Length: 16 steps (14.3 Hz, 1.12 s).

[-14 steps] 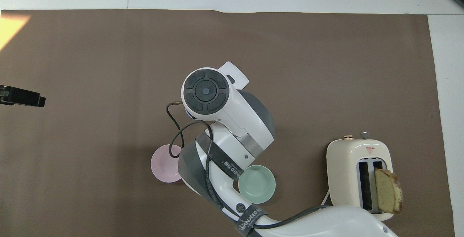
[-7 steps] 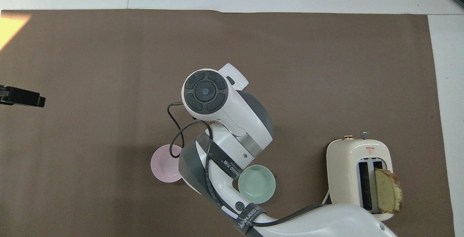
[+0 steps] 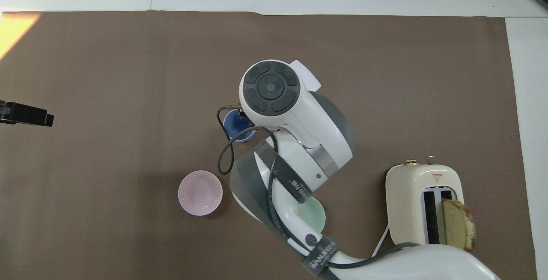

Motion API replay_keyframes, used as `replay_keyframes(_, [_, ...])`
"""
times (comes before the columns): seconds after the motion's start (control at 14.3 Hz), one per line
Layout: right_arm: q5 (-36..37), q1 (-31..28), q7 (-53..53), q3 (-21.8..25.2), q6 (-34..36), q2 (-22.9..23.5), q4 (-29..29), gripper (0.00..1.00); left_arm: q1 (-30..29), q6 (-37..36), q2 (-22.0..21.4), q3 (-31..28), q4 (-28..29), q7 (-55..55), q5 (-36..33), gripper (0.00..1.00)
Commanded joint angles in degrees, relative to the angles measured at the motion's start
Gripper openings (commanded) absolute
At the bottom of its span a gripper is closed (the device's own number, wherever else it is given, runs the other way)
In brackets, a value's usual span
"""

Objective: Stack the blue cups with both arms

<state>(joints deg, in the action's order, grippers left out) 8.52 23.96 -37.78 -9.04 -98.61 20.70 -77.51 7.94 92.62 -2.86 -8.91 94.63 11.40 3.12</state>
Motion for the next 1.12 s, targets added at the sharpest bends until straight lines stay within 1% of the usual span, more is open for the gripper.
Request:
replay_keyframes(0.0, [0.01, -3.81, 4.98, -0.71, 8.23, -1.27, 4.11, 1.00, -0.47, -1.22, 0.58, 0.38, -1.56, 0.38, -0.57, 1.00])
replay_keyframes(0.14, [-3.92, -10.40, 12.09, -0.98, 10.89, -4.42, 4.56, 1.00, -0.47, -1.22, 0.58, 0.30, -1.56, 0.38, -0.57, 1.00])
replay_keyframes(0.28, [-5.18, -14.36, 15.62, -1.07, 13.35, -6.45, 4.56, 1.00, -0.47, -1.22, 0.58, 0.30, -1.56, 0.38, -0.57, 1.00])
replay_keyframes(0.56, [-4.92, -17.71, 21.07, -0.63, 18.88, -10.41, 4.56, 1.00, -0.47, -1.22, 0.58, 0.30, -1.56, 0.38, -0.65, 1.00])
replay_keyframes(0.7, [-5.35, -19.47, 22.31, -0.45, 20.82, -11.47, 4.47, 1.00, -0.47, -1.22, 0.58, 0.38, -1.56, 0.38, -0.57, 1.00])
replay_keyframes(0.84, [-7.71, -23.32, 27.03, -0.63, 19.26, -13.22, 3.16, 1.00, -0.47, -1.22, 0.58, 0.38, -1.56, 0.38, -0.57, 1.00])
replay_keyframes(0.91, [-9.73, -25.70, 29.15, -0.63, 17.33, -14.27, 0.46, 1.00, -0.47, -1.22, 0.58, 0.38, -1.56, 0.38, -0.65, 1.00])
replay_keyframes(0.98, [-10.10, -26.94, 30.22, -0.63, 15.57, -15.85, -2.61, 1.00, -0.47, -1.22, 0.58, 0.38, -1.56, 0.38, -0.57, 1.00])
replay_keyframes(1.05, [-10.28, -27.21, 31.36, -0.63, 15.38, -17.00, -4.39, 1.00, -0.47, -1.04, 0.58, 0.38, -1.56, 0.38, -0.57, 1.00])
